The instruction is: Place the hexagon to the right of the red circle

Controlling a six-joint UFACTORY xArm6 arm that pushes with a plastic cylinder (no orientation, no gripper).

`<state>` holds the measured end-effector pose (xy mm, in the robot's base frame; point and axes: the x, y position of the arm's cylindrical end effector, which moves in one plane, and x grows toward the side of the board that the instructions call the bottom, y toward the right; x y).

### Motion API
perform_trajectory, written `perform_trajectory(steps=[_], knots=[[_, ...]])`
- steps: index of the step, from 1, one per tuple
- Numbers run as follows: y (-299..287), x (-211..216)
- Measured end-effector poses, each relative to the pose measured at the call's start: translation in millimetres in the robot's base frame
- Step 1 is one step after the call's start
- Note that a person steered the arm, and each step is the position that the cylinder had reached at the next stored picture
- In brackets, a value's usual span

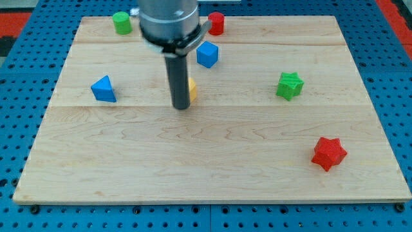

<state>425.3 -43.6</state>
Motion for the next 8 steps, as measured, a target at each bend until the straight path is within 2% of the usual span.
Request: perform_trajectory(steps=[1, 2, 3, 4, 6, 7, 8], knots=[[-10.4, -29.1], [-39.8, -29.1], [-12.0, -57.9], [61.8, -98.7], [63.6, -40.8], [103.1, -61.6], [140.6, -126.5]])
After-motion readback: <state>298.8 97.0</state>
